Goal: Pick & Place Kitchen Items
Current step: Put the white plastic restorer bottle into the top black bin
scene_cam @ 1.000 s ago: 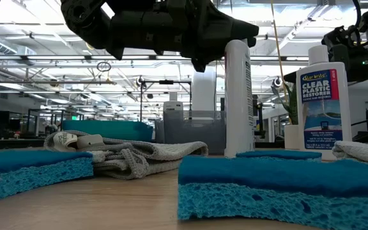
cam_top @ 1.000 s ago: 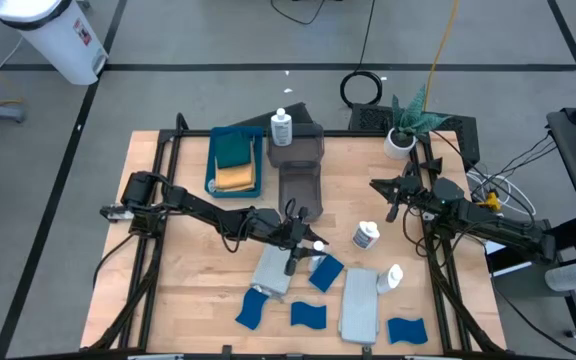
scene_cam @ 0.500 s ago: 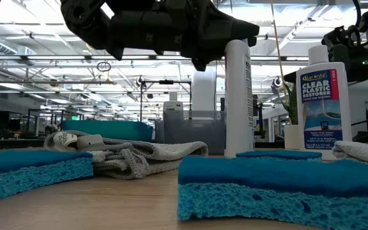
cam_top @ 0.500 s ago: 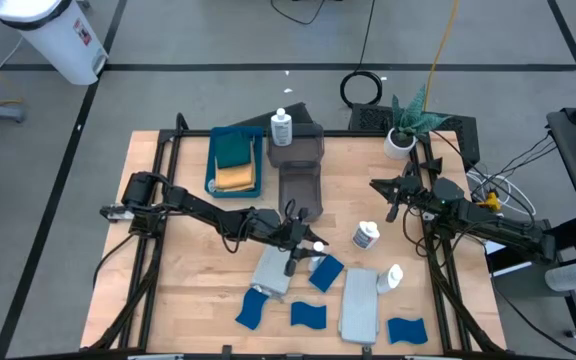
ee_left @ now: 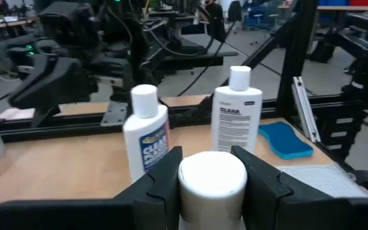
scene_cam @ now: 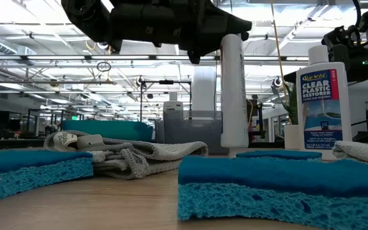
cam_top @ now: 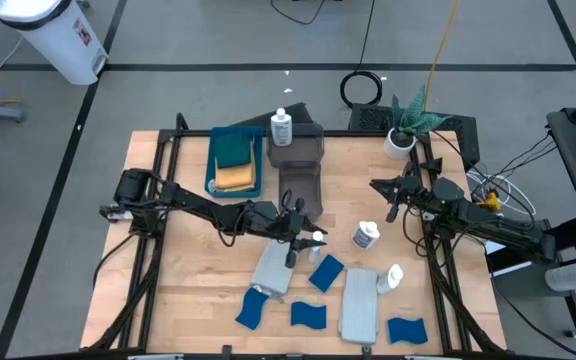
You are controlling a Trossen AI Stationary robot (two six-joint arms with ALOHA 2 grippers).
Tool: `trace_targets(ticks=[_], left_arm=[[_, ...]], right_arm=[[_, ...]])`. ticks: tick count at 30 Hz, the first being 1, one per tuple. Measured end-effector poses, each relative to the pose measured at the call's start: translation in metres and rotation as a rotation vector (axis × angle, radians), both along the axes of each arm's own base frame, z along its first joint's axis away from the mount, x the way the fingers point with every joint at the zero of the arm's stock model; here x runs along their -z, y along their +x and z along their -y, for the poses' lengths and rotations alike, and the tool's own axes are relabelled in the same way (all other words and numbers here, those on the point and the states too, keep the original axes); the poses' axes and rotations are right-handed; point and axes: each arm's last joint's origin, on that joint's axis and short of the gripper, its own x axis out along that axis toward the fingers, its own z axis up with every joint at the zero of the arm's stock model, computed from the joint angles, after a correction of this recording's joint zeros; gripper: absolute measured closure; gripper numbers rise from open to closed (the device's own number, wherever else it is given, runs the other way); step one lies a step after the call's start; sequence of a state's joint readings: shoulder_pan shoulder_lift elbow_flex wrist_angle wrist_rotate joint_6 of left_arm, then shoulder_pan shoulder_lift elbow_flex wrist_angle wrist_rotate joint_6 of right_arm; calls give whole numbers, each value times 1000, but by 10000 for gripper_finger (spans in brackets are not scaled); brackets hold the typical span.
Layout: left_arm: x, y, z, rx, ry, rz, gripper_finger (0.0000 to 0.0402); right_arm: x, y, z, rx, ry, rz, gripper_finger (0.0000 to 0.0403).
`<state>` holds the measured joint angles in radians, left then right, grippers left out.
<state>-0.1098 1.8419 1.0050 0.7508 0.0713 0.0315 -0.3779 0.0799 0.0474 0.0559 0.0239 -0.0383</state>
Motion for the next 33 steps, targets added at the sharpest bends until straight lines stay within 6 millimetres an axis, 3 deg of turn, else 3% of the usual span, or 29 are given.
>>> trace_targets(ticks=[6, 15, 27, 33], left_arm=[[-9, -3, -8, -23, -7, 0, 285], [-38, -16, -12, -135, 72, 33, 284], [-84, -41, -32, -602, 121, 122, 284], [-91, -46, -40, -776, 135, 126, 284]], right_arm=[[0, 0, 0, 0, 0, 0, 383], [0, 0, 0, 0, -1, 3, 383], [0, 0, 0, 1, -2, 4, 383], [0, 0, 0, 1, -2, 5, 383]])
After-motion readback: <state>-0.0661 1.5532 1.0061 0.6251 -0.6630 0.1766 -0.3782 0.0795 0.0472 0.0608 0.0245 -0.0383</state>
